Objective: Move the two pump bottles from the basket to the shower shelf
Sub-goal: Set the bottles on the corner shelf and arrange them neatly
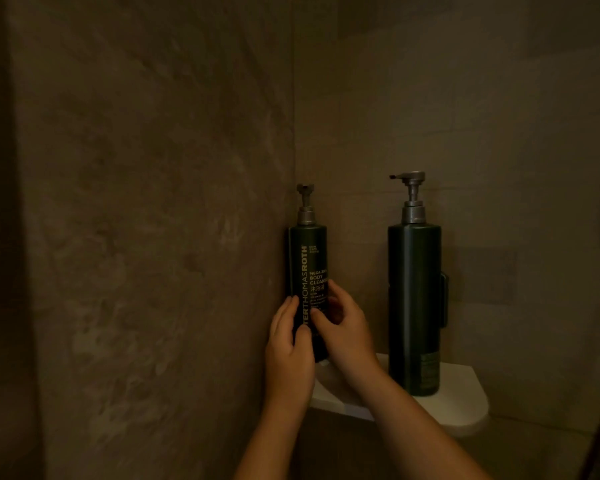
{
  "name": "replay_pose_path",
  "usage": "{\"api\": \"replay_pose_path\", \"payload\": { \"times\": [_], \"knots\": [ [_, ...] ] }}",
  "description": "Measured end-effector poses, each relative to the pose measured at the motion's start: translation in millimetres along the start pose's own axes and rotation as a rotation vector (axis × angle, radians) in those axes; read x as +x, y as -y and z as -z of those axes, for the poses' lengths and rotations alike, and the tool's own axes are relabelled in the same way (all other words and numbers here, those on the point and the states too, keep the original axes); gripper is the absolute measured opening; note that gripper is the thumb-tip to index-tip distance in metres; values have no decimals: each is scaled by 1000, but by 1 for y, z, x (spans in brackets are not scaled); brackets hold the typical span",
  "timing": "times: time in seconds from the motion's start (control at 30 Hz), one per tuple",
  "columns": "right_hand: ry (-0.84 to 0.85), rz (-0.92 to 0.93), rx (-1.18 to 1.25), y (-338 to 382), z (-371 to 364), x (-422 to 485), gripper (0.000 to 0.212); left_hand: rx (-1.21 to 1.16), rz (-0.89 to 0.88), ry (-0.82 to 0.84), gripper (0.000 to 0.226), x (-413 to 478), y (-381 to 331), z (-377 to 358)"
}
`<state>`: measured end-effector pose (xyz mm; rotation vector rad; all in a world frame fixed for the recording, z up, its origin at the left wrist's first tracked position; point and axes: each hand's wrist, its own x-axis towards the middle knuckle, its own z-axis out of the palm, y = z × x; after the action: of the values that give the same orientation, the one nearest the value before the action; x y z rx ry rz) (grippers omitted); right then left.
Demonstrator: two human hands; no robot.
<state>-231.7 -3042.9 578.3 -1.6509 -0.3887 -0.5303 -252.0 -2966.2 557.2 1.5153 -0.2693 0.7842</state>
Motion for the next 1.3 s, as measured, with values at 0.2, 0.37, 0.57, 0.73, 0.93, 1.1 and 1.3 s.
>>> {"api": "replay_pose_path", "payload": {
  "times": [0.2,0.37,0.57,0.73,0.93,1.1,1.3],
  "knots": [
    [17,-5,-12,0,-2,0,56,-64,98,39,44,5,-1,2],
    [21,1,-17,0,-1,1,56,-66,105,52,45,4,-2,2],
    [29,17,-12,2,4,-8,56,-52,91,36,43,-3,0,6],
    [2,112,-67,12,17,-28,51,-41,53,7,41,-17,-2,9],
    [-55,241,-65,35,44,-56,45,-86,-25,32,39,-31,-15,0],
    [-106,305,-43,48,72,-71,42,-80,-30,159,40,-37,-26,-24],
    [-277,287,-106,41,102,-72,43,50,-32,228,41,-39,-26,-52]
  ]
}}
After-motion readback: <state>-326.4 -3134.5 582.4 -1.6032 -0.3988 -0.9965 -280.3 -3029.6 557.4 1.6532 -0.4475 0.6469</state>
